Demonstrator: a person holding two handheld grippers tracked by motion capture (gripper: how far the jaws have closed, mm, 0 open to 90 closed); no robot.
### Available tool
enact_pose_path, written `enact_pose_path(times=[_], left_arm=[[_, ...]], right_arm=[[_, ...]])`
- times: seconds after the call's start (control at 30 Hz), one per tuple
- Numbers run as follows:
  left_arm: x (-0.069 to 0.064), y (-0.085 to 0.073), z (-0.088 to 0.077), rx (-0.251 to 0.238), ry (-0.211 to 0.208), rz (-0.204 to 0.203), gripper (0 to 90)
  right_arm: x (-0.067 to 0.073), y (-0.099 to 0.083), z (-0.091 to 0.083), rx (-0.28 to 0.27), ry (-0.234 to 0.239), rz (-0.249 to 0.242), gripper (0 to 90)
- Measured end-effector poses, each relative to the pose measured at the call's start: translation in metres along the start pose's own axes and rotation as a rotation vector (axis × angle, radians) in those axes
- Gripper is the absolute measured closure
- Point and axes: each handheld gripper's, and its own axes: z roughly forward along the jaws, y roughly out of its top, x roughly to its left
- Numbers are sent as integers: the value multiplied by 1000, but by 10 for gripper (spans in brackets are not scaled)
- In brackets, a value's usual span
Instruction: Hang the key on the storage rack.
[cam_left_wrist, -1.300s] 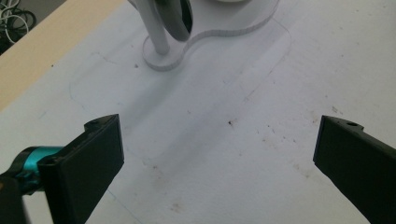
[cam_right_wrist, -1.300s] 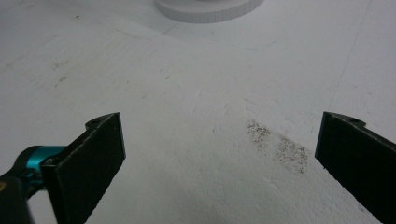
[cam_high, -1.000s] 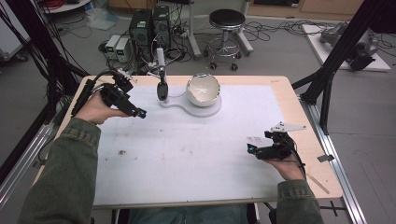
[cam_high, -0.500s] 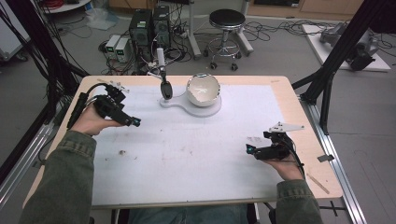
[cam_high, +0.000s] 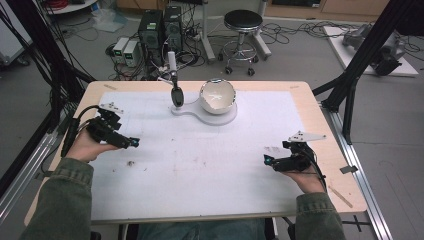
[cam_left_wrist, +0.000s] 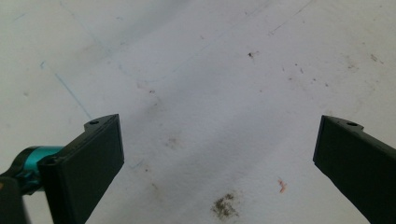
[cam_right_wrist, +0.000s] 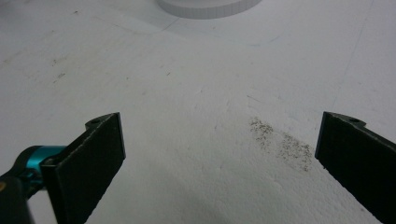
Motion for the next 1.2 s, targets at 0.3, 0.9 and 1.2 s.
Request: enact_pose_path(times=[0.3,0.9,1.2], left_arm=[[-2,-34,-12,-96,53,-29,22],[-3,-79,-19,-236,142,-59,22],[-2,-109,-24,-321,161,-94,22]], right_arm=[[1,-1,2,10,-5,-3,6],[-1,-2,2,10,-10,2,6],[-2,-4,3,14,-13,2,6]])
